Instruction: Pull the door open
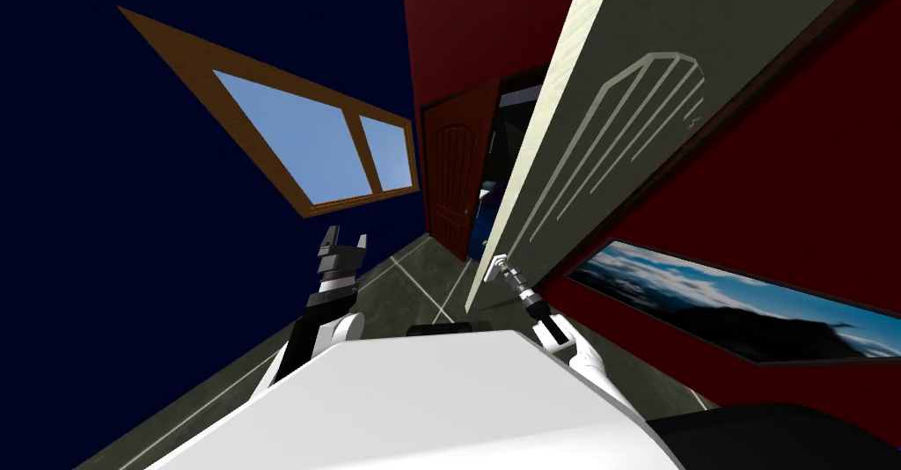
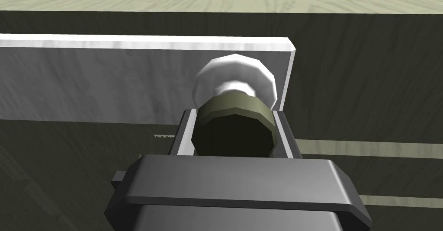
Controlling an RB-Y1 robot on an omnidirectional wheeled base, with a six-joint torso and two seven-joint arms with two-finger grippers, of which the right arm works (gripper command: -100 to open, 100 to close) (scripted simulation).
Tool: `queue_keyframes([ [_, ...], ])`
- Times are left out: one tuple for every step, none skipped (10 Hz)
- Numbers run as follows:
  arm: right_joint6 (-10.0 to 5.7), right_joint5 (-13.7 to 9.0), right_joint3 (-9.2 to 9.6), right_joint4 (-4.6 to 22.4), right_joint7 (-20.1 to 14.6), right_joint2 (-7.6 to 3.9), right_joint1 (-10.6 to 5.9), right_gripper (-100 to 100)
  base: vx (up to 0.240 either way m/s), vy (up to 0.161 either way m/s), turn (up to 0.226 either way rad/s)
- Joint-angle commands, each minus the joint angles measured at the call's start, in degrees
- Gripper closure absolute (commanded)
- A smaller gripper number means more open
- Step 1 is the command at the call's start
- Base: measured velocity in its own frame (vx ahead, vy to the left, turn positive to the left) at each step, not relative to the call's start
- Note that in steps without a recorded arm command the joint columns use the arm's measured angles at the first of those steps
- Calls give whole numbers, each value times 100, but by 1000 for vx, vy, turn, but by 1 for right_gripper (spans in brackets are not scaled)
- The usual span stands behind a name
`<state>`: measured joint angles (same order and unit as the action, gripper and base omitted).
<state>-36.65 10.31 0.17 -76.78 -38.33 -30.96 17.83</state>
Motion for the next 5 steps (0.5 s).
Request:
queue_keyframes([
  [-141,22,58,46,-58,-56,22,100,-196,-115,141],
  [-222,30,75,73,-97,-103,33,100,-202,-112,151],
  [-303,37,92,99,-136,-150,44,100,-181,-111,137],
  [-381,45,108,125,-173,-195,55,100,-206,-144,131],
  [-453,51,123,148,-208,-236,64,100,-212,-132,135],
])
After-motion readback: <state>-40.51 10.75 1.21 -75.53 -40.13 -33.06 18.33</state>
